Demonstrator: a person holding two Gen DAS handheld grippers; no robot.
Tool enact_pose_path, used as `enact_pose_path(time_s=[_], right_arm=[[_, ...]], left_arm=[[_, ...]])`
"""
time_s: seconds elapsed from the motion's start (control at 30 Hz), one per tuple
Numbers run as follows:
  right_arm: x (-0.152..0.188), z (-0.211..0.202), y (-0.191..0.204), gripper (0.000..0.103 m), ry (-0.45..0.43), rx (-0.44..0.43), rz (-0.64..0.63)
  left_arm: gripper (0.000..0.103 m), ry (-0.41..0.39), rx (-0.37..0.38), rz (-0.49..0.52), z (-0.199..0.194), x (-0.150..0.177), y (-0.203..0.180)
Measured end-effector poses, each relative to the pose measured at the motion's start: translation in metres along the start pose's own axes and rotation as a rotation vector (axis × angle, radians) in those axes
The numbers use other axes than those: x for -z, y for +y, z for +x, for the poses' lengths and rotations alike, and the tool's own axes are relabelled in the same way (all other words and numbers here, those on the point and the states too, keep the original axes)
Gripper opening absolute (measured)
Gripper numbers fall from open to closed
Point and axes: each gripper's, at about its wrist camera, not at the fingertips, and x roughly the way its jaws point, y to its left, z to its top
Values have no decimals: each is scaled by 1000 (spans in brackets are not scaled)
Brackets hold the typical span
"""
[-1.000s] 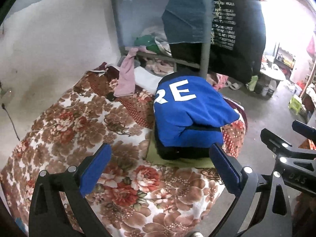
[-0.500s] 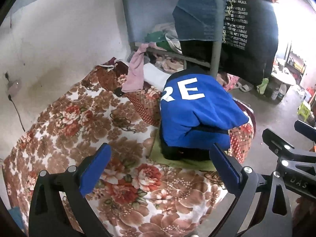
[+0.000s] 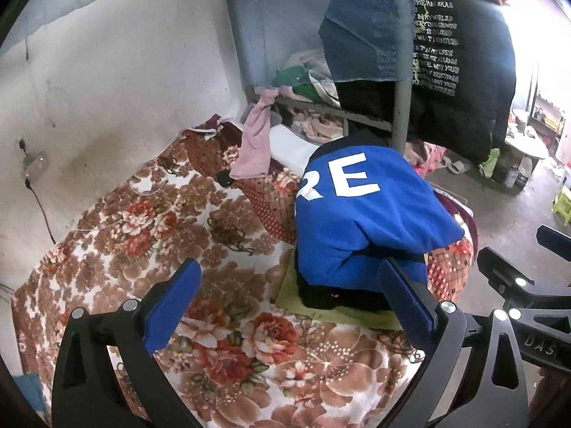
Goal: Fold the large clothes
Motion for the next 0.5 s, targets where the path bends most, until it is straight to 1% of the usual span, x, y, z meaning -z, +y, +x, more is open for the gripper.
enact_pose_path(time_s=[0.27,0.4,0.5], right_arm=[[-5,14,-11,98,11,-8,-6],[-6,20,-14,98,17,-7,-6],[-6,27,-15,98,28,-4,-12]], left_arm=[[98,-8,-28,13,10,-7,-14],[98,1,-8,18,14,-9,-17],[98,-4,-10,28,16,-10,-20]])
